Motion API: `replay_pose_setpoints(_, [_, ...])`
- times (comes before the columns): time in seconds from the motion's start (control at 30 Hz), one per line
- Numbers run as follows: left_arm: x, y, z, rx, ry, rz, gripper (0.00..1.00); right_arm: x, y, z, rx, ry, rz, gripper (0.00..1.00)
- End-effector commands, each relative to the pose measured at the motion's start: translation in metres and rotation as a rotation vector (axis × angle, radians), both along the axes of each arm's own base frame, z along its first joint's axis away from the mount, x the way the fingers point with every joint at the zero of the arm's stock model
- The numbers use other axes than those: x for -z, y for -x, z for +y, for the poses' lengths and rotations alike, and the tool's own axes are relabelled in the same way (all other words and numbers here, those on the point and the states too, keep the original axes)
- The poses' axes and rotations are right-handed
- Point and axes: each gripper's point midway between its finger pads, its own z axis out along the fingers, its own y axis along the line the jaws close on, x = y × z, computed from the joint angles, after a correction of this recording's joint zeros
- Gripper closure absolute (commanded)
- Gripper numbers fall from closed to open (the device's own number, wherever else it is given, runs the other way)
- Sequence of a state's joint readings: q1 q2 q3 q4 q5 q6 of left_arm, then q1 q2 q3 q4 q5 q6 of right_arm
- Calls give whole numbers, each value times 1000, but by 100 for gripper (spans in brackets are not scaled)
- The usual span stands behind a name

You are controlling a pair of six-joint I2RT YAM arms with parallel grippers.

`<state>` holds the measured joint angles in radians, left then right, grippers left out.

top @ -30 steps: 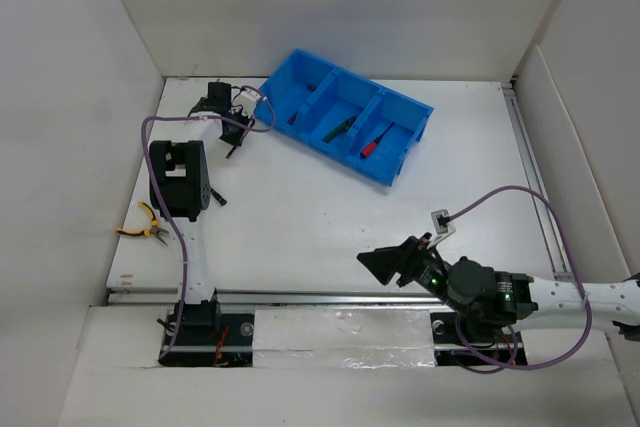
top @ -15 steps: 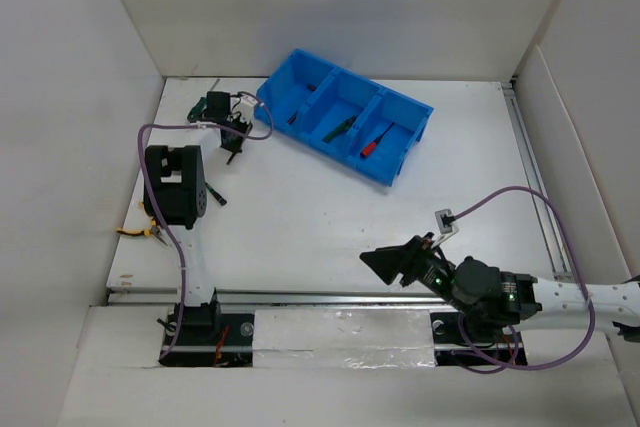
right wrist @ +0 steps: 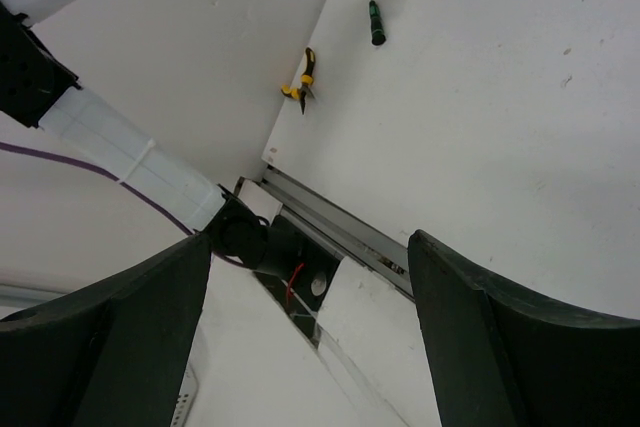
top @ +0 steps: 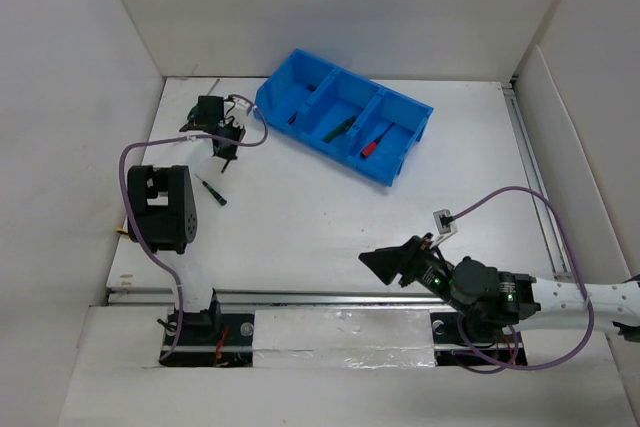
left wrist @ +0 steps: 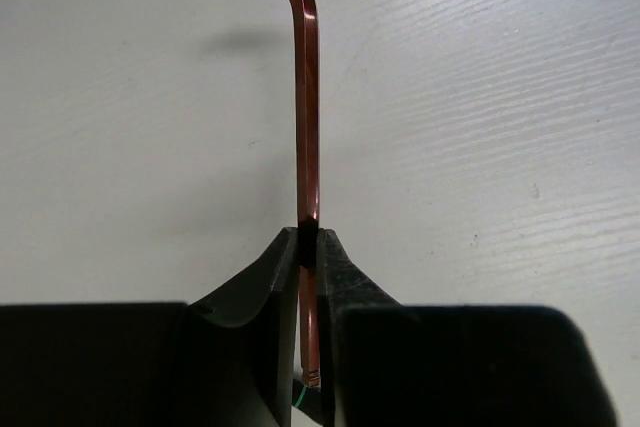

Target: Sort the tools into containers

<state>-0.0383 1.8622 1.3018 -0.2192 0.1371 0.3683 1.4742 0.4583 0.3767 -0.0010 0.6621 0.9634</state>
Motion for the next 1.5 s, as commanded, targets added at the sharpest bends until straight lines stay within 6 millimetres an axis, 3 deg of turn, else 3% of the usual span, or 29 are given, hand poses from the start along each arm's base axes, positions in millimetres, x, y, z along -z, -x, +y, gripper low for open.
replay_pose_setpoints(0.0, [-43, -4, -7, -9, 19, -104, 100, -6, 0, 0, 4, -19, -2, 16])
replay_pose_setpoints(0.13, [-67, -6, -8, -15, 31, -167, 100, -5, 1, 1, 2, -19, -1, 16])
replay_pose_setpoints(0.3, [-95, -14, -25, 28, 70, -231, 100, -7, 0, 2, 2, -20, -8, 16])
replay_pose_setpoints(0.47, [-98, -24, -57, 88, 63, -241, 100, -12, 5, 6, -34, -35, -18, 15])
replay_pose_setpoints(0.67, [-124, -48, -76, 91, 113, -328, 100, -12, 9, 14, -63, -30, -19, 15])
replay_pose_setpoints(0.7, [-137, -55, -85, 109, 125, -362, 100, -12, 10, 15, -65, -30, -17, 15])
replay_pose_setpoints(0.77, [-137, -63, -98, 126, 135, -368, 100, -13, 13, 18, -85, -26, -17, 15])
replay_pose_setpoints(0.8, [-148, -71, -102, 124, 132, -397, 100, -15, 14, 19, -92, -34, -17, 15])
replay_pose_setpoints(0.83, [-149, -76, -106, 127, 123, -400, 100, -16, 14, 19, -97, -36, -17, 15])
replay_pose_setpoints(0.87, [-135, -82, -115, 130, 112, -373, 100, -18, 15, 19, -103, -39, -19, 15])
replay_pose_setpoints(0.9, [-149, -93, -112, 113, 92, -397, 100, -20, 16, 18, -105, -39, -19, 16])
replay_pose_setpoints(0.93, [-146, -97, -121, 126, 88, -391, 100, -21, 16, 16, -103, -39, -19, 16])
replay_pose_setpoints(0.97, [-131, -104, -128, 134, 78, -362, 100, -23, 15, 15, -100, -41, -19, 16])
replay_pose_setpoints(1.0, [-147, -113, -130, 132, 79, -389, 100, -32, 15, 11, -98, -60, -22, 16])
replay_pose_setpoints(1.07, [-136, -123, -139, 142, 79, -379, 100, -37, 16, 7, -100, -67, -24, 16])
replay_pose_setpoints(1.1, [-146, -131, -141, 138, 87, -414, 100, -35, 17, 4, -106, -53, -24, 16])
replay_pose_setpoints(1.17, [-131, -142, -143, 133, 82, -400, 100, -44, 19, -1, -117, -82, -36, 16])
replay_pose_setpoints(1.23, [-140, -154, -146, 131, 84, -429, 100, -50, 19, -6, -115, -96, -43, 16])
replay_pose_setpoints(1.27, [-125, -160, -147, 132, 76, -409, 100, -50, 17, -8, -100, -99, -43, 16])
replay_pose_setpoints(1.3, [-133, -166, -149, 134, 80, -428, 100, -50, 15, -9, -89, -96, -44, 16])
replay_pose_setpoints(1.47, [-120, -178, -149, 121, 66, -442, 93, -42, 4, -11, -17, -56, -24, 16])
